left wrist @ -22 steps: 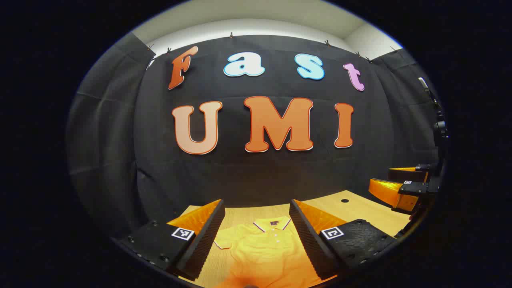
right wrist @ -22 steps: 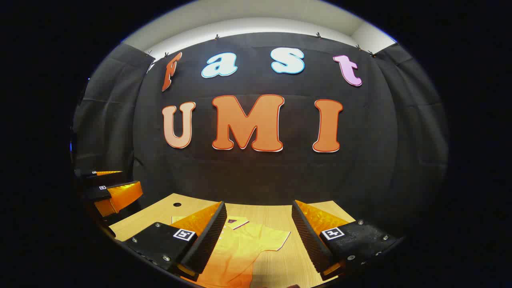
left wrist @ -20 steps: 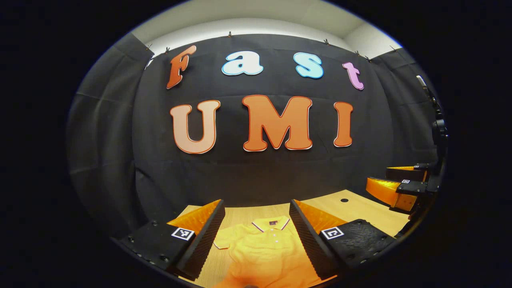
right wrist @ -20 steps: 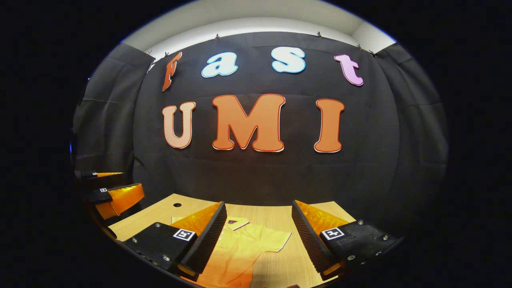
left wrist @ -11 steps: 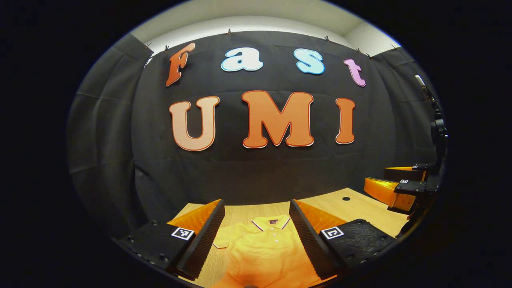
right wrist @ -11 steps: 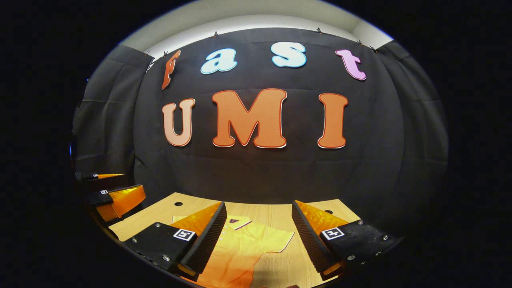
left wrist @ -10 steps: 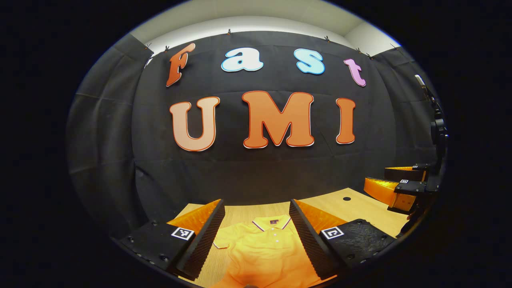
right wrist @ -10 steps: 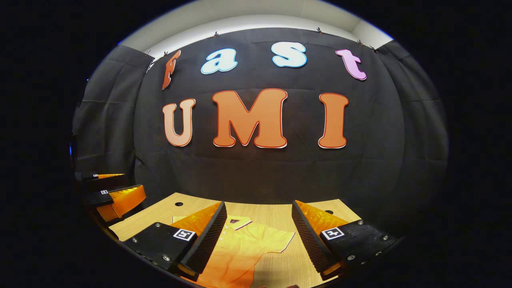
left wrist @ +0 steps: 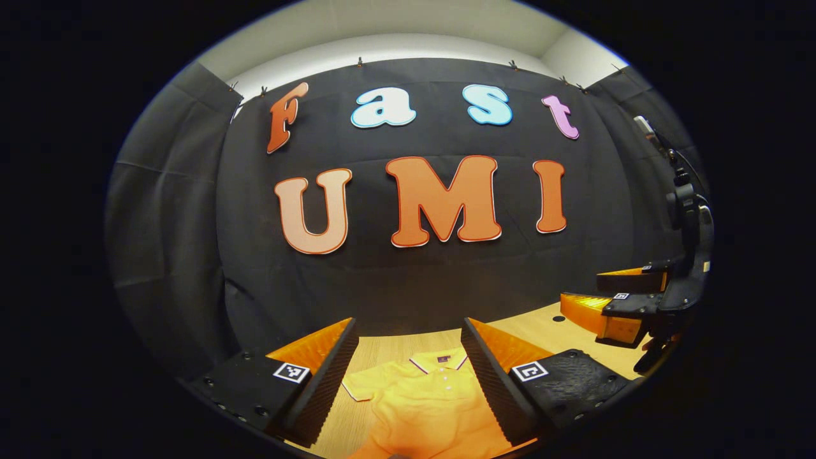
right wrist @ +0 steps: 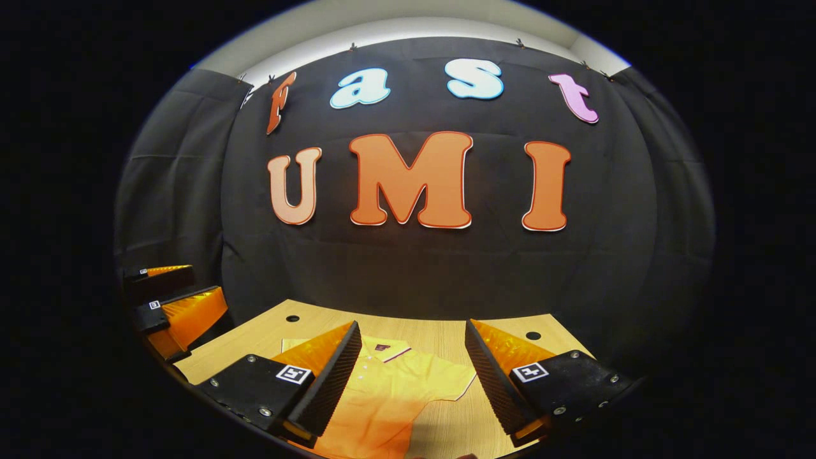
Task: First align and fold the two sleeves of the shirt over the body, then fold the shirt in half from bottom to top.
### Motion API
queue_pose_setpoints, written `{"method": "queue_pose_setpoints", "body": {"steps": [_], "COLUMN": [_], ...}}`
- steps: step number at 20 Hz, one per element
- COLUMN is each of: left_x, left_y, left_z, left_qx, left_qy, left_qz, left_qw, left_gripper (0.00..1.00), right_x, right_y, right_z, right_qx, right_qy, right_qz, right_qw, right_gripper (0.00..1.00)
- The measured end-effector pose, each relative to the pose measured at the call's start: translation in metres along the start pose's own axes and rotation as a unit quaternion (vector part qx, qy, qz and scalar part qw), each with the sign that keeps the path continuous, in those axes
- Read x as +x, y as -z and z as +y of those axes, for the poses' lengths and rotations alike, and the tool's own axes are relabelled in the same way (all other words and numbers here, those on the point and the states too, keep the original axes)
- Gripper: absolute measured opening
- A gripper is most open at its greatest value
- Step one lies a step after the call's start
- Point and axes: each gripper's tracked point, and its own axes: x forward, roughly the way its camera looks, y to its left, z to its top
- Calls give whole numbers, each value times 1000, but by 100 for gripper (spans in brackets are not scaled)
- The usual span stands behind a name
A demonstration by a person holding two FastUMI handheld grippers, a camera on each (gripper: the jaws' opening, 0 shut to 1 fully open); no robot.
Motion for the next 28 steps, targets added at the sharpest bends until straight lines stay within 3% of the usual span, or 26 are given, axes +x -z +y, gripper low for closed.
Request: {"method": "queue_pose_setpoints", "body": {"steps": [9, 16, 22, 28], "left_x": [-15, -22, -28, -43], "left_y": [-1, 10, 21, 38], "left_z": [11, 33, 44, 52], "left_qx": [21, 26, 31, 31], "left_qy": [-40, -93, -129, -165], "left_qz": [5, 30, 54, 87], "left_qw": [999, 995, 990, 982], "left_gripper": [99, 99, 99, 99], "right_x": [40, 84, 111, 133], "right_y": [36, 94, 158, 198], "right_z": [-28, -60, -90, -101], "right_qx": [0, 16, 23, 31], "right_qy": [-2, 10, 19, 15], "right_qz": [53, 143, 257, 333], "right_qw": [999, 989, 966, 942], "right_gripper": [99, 99, 99, 99]}}
